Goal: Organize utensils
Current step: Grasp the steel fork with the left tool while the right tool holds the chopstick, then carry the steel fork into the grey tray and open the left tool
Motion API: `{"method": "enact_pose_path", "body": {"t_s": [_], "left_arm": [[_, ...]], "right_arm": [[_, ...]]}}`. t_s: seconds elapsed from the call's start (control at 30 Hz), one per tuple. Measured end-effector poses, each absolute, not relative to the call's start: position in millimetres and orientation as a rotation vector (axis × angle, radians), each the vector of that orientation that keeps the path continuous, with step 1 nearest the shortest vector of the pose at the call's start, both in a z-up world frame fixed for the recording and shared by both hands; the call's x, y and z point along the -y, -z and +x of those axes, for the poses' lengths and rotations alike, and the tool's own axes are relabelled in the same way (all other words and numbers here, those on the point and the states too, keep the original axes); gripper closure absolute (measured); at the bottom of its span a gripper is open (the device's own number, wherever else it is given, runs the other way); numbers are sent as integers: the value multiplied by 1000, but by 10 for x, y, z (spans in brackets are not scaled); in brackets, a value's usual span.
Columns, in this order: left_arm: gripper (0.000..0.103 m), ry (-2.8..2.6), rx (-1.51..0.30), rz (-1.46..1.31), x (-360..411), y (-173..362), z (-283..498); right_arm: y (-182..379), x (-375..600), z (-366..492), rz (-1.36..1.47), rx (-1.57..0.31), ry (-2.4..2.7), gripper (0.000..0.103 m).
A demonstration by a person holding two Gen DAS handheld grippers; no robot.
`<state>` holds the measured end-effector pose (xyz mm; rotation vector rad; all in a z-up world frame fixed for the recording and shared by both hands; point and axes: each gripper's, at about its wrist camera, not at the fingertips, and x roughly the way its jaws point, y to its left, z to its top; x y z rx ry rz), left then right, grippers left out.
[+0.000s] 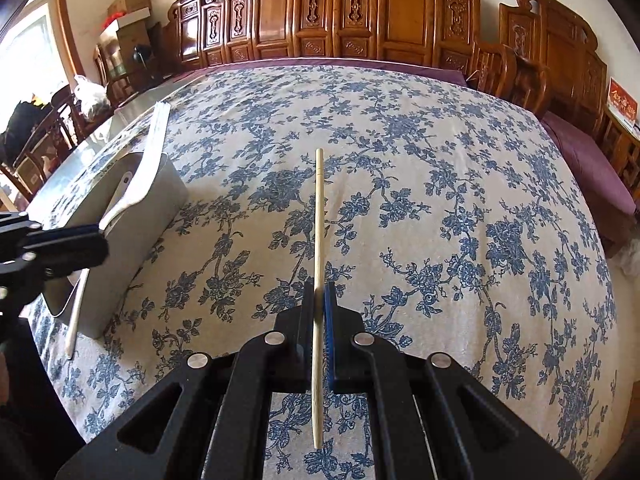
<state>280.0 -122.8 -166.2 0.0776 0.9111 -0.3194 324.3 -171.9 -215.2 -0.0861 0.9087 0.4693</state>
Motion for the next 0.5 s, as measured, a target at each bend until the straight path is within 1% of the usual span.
{"method": "enact_pose_path", "body": {"t_s": [0.5], "left_arm": [[97, 274, -845, 10, 684, 1314, 2543]], "right_arm": [[1939, 1399, 2995, -109, -848, -565, 97]]}}
